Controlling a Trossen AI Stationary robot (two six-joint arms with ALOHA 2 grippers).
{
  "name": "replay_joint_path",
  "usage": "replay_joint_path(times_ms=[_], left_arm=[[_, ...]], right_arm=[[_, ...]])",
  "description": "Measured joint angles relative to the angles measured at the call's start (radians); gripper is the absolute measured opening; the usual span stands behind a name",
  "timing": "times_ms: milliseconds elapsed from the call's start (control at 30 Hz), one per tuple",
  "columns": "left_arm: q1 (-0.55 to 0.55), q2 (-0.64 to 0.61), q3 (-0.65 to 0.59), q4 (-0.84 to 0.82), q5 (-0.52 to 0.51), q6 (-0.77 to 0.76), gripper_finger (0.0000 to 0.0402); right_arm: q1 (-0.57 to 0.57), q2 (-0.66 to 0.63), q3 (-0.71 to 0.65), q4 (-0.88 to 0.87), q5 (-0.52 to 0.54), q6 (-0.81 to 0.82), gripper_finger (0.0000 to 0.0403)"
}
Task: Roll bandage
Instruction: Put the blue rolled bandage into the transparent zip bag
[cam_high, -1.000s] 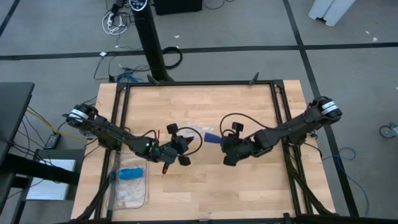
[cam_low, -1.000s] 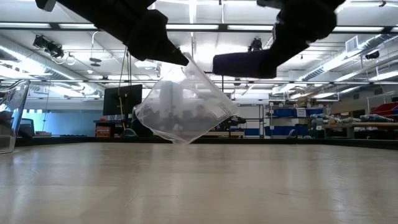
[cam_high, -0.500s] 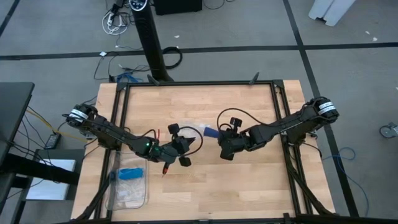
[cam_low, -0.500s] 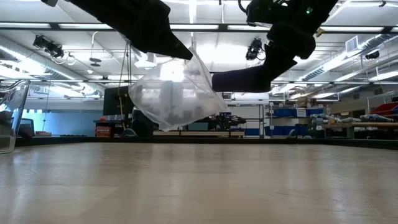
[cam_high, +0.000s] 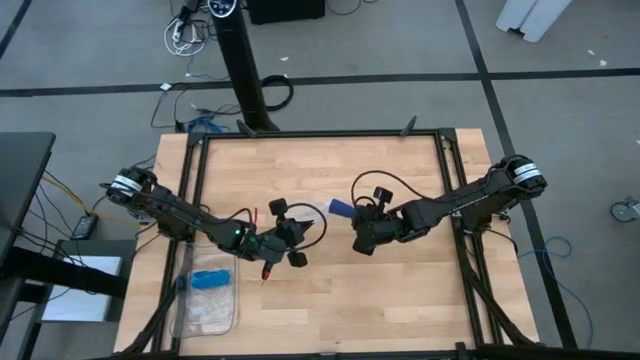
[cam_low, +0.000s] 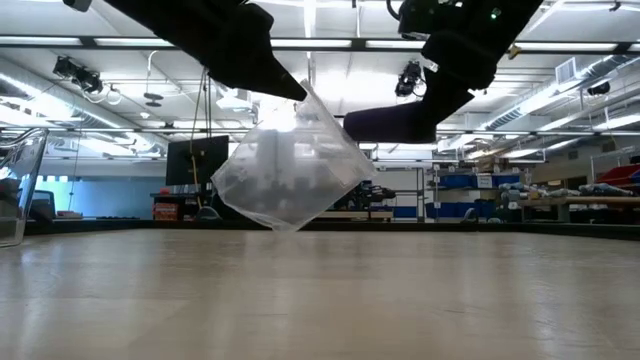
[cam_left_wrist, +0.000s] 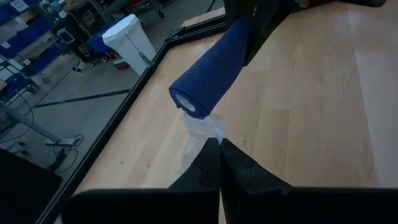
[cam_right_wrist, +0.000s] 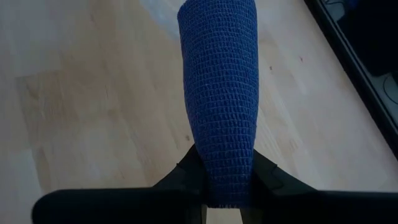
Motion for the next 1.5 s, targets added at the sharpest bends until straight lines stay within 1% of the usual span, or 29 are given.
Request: replay_joint_path(times_ms=[267, 500, 600, 667, 833, 1100, 1200, 1500], left_arm=[[0.007, 0.0, 0.0, 0.03, -0.033, -0.05, 0.0], [0.016, 0.0, 0.0, 0.125, -0.037, -0.061, 0.0], [0.016, 0.0, 0.0, 0.135, -0.033, -0.061, 0.0], [0.016, 0.0, 0.0, 0.139, -0.005, -0.065, 0.0], [0.016, 0.0, 0.0, 0.149, 0.028, -0.065, 0.0], [0.017, 0.0, -0.001, 0.215, 0.114, -0.045, 0.0], [0.016, 0.0, -0.001, 0.215, 0.15, -0.039, 0.0], [0.016, 0.0, -0.002, 0.225, 0.178, -0.04, 0.0]], right_arm=[[0.0, 0.0, 0.0, 0.015, -0.018, -0.014, 0.0052], [0.0, 0.001, 0.0, 0.074, -0.073, -0.091, 0.0052], [-0.002, 0.002, 0.0, 0.103, -0.091, -0.136, 0.0052], [-0.008, 0.002, 0.0, 0.125, -0.108, -0.166, 0.0052], [-0.039, 0.002, 0.0, 0.18, -0.152, -0.214, 0.0052], [-0.087, 0.002, 0.0, 0.274, -0.27, -0.344, 0.0052], [-0.088, 0.002, 0.0, 0.302, -0.279, -0.394, 0.0052], [-0.1, 0.002, 0.0, 0.37, -0.341, -0.446, 0.0052]])
